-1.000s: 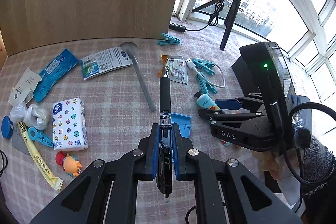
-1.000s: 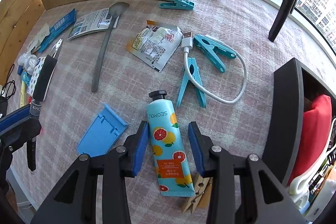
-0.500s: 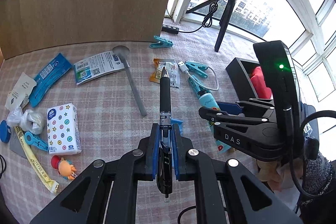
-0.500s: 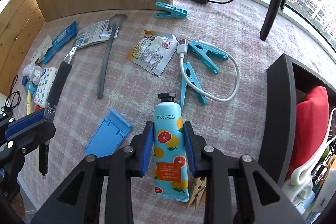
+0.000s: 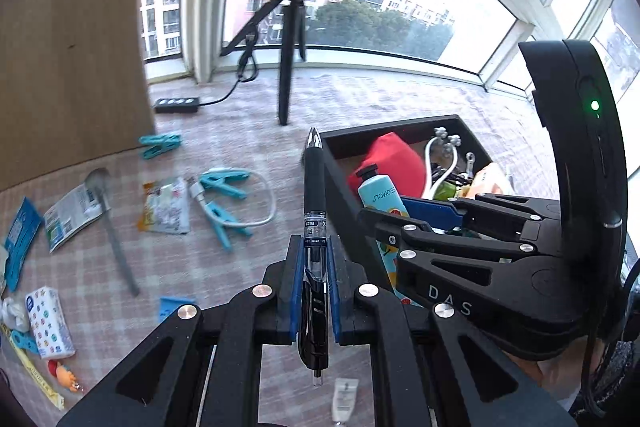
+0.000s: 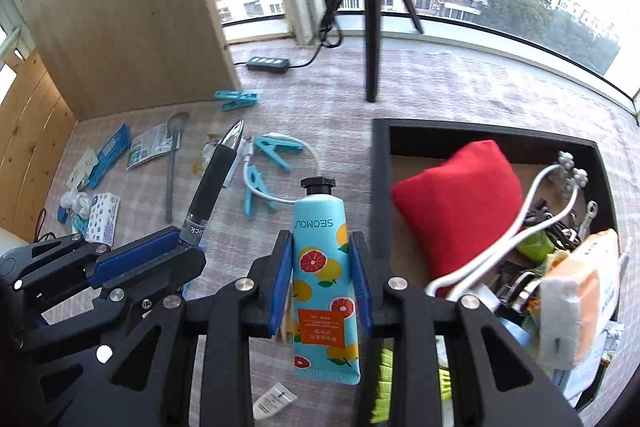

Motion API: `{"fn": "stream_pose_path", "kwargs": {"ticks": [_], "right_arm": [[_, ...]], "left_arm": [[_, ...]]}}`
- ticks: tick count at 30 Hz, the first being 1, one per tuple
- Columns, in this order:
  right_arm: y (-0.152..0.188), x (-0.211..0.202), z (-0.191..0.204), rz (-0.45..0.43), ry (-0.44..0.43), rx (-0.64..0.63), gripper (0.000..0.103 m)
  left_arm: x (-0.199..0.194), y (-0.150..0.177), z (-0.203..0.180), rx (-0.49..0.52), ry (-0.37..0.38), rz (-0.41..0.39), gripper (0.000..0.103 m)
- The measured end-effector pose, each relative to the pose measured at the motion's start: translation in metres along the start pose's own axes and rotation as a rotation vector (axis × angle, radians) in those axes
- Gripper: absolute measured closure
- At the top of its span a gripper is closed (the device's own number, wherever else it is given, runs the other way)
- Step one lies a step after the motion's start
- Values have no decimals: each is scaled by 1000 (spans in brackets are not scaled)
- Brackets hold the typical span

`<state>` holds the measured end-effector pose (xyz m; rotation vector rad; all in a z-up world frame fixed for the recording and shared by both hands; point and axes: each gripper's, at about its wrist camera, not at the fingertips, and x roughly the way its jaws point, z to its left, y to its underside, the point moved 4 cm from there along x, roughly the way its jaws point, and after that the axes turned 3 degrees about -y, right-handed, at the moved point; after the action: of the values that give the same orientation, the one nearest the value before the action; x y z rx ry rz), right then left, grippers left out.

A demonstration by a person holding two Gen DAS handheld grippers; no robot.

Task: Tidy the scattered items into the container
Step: 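Lift and carry the pen and hand cream tube over the black tray, then open both tools to drop the pen and tube into the tray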

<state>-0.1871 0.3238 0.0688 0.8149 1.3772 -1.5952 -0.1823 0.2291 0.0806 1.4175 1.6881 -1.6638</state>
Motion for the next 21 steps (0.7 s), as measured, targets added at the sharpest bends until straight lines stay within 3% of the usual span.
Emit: {"fn": "stream_pose_path", "kwargs": {"ticks": [9,10,11,12,13,14,21], "right_arm": [[30,-68,-111,-72,140,183,75],[35,-75,-120,-78,156,189,75],[38,-81,-128,-82,162,199,70],[42,-88,-137,-92,175,221,63],[45,-97,-145,-114,187,242,48],[47,-105,-151,-132,190,253,44],[54,-130,-153,-183,168,267,44]], "left_arm": [[23,-31,-100,130,112,12,91],[25,-33,-108,135,125,19,87],[27,-34,-116,143,131,34,69],[26,-35,-122,154,128,30,59],[24,-35,-127,168,122,16,61],[22,-35,-130,186,114,9,61],[6,-33,-106,169,87,5,61]]}}
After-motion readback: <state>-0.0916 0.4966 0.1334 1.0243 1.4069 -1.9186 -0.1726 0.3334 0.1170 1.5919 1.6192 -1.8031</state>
